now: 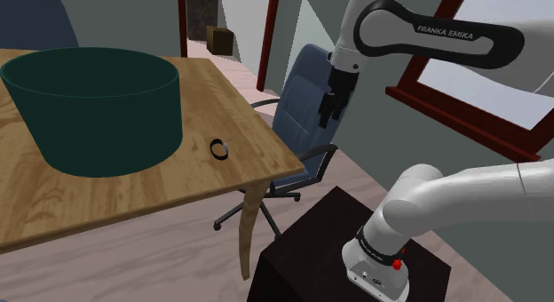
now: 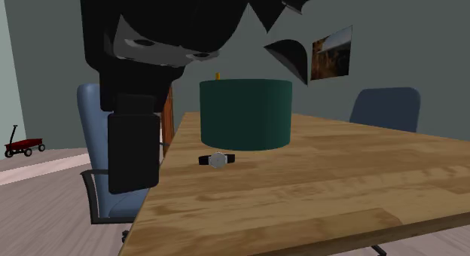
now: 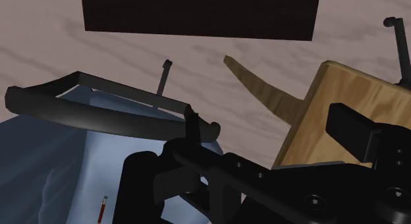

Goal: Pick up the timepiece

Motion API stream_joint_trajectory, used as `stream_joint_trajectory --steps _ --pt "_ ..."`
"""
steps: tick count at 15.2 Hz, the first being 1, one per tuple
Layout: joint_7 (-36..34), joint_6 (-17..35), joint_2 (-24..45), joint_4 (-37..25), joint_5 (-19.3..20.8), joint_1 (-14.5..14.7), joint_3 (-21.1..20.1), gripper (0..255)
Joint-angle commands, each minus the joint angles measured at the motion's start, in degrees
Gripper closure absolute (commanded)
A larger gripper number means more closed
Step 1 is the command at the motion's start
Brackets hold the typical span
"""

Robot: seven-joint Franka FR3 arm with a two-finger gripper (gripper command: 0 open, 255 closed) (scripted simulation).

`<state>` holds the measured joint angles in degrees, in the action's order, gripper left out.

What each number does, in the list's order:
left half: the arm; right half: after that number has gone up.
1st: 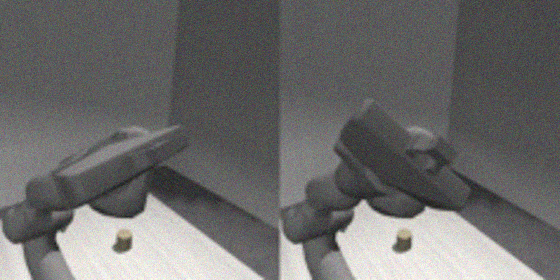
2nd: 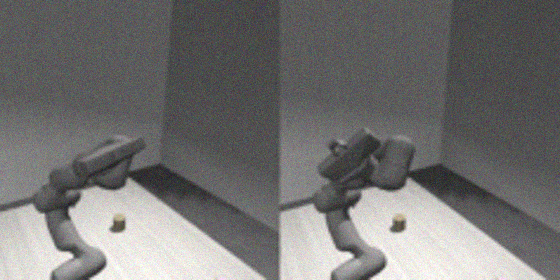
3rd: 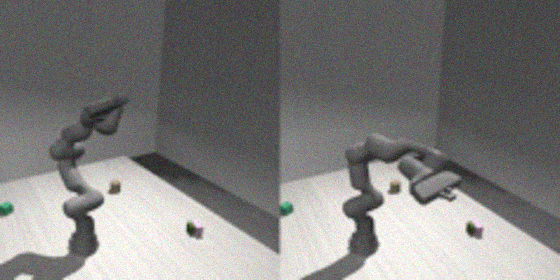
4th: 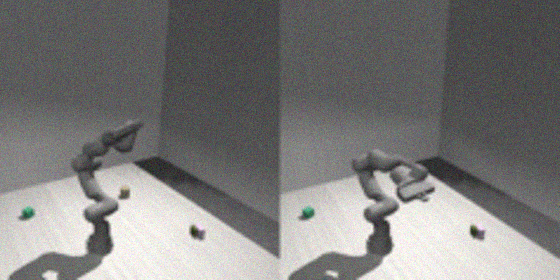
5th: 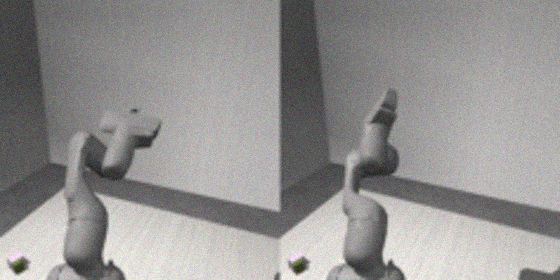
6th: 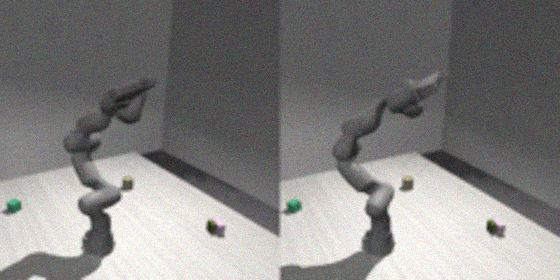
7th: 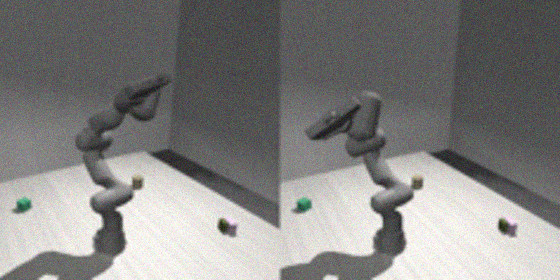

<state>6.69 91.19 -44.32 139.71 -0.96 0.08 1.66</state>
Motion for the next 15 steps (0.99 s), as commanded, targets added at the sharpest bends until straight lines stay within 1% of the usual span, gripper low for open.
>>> stream_joint_trajectory --steps 1,8,15 --pt "0.0 0.0 0.0 0.0 0.0 0.0 0.0 0" --pt "-6.11 6.37 9.41 -4.58 -4.59 3.49 -6.56 0" --pt "-12.05 11.57 20.41 -12.15 -6.57 5.9 -12.66 0"
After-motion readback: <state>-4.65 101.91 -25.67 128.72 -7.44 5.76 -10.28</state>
